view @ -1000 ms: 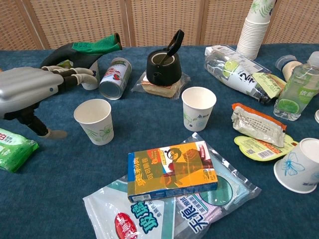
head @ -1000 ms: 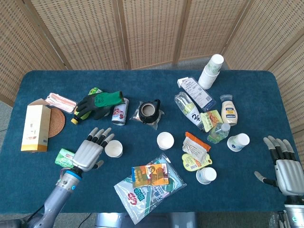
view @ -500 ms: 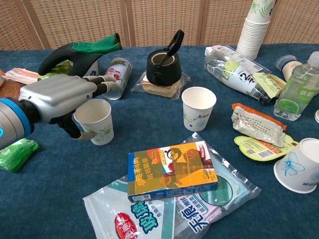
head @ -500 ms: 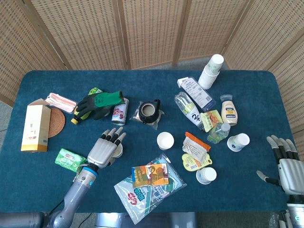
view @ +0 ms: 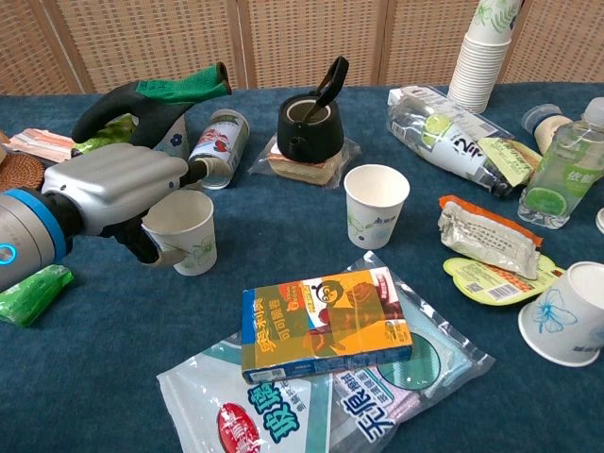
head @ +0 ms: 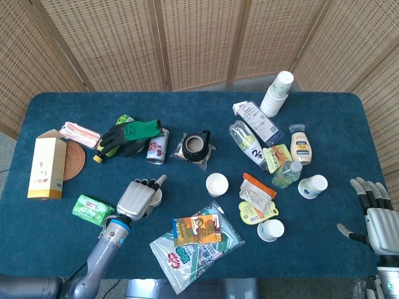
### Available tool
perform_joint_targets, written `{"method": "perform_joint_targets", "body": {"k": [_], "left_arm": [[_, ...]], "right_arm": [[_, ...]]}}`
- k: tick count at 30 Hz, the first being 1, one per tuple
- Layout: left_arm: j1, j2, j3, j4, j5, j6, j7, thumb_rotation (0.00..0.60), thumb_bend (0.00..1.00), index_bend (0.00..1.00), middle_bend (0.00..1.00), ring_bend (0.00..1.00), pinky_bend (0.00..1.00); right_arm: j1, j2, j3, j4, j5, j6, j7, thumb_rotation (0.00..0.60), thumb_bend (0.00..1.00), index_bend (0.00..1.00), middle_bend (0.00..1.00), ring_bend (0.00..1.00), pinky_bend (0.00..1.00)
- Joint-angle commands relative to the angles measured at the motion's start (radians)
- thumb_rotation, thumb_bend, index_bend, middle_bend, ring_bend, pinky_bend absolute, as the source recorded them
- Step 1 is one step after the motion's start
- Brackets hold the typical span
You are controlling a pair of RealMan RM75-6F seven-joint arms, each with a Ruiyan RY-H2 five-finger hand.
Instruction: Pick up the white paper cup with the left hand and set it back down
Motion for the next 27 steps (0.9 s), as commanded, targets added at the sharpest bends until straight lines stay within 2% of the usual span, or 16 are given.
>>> {"method": "perform_joint_targets", "body": {"k": [1, 7, 11, 14, 24, 26, 27], "left_arm": [[0.006, 0.004, 0.000, -0.001, 0.023, 0.003, -0.074, 0.600, 0.33, 0.09, 0.36, 0.38, 0.51], [0.029, 0.006, -0.011, 0.029, 0.117, -0.008, -0.341, 0.600, 0.32, 0.11, 0.38, 0.39, 0.52], [0.045, -0.016, -0.007, 0.090, 0.205, 0.004, -0.535, 0.600, 0.32, 0.12, 0.38, 0.39, 0.52], [0.050, -0.042, -0.003, 0.156, 0.244, 0.014, -0.620, 0.600, 0.31, 0.11, 0.38, 0.39, 0.51], [0.046, -0.139, -0.005, 0.335, 0.255, -0.011, -0.760, 0.600, 0.30, 0.11, 0.37, 0.36, 0.49], [0.050, -0.136, 0.007, 0.344, 0.264, -0.012, -0.754, 0.600, 0.30, 0.11, 0.34, 0.31, 0.45], [0.052, -0.129, 0.012, 0.340, 0.265, -0.014, -0.750, 0.600, 0.30, 0.09, 0.27, 0.23, 0.38]], "right_arm": [[0.000, 0.000, 0.000, 0.000, 0.000, 0.000, -0.001, 0.600, 0.08, 0.00, 0.00, 0.00, 0.00], [0.001, -0.003, -0.002, 0.000, -0.001, -0.003, -0.007, 0.600, 0.08, 0.00, 0.00, 0.00, 0.00], [0.002, -0.005, -0.004, 0.001, -0.002, -0.005, -0.012, 0.600, 0.08, 0.00, 0.00, 0.00, 0.00], [0.002, -0.006, -0.004, 0.001, -0.003, -0.004, -0.015, 0.600, 0.09, 0.00, 0.00, 0.00, 0.00], [0.003, -0.010, -0.005, 0.005, -0.001, -0.008, -0.022, 0.600, 0.08, 0.00, 0.00, 0.00, 0.00], [0.003, -0.010, -0.003, 0.007, 0.004, -0.010, -0.018, 0.600, 0.08, 0.00, 0.00, 0.00, 0.00], [0.003, -0.010, -0.003, 0.007, 0.004, -0.010, -0.017, 0.600, 0.08, 0.00, 0.00, 0.00, 0.00]]}}
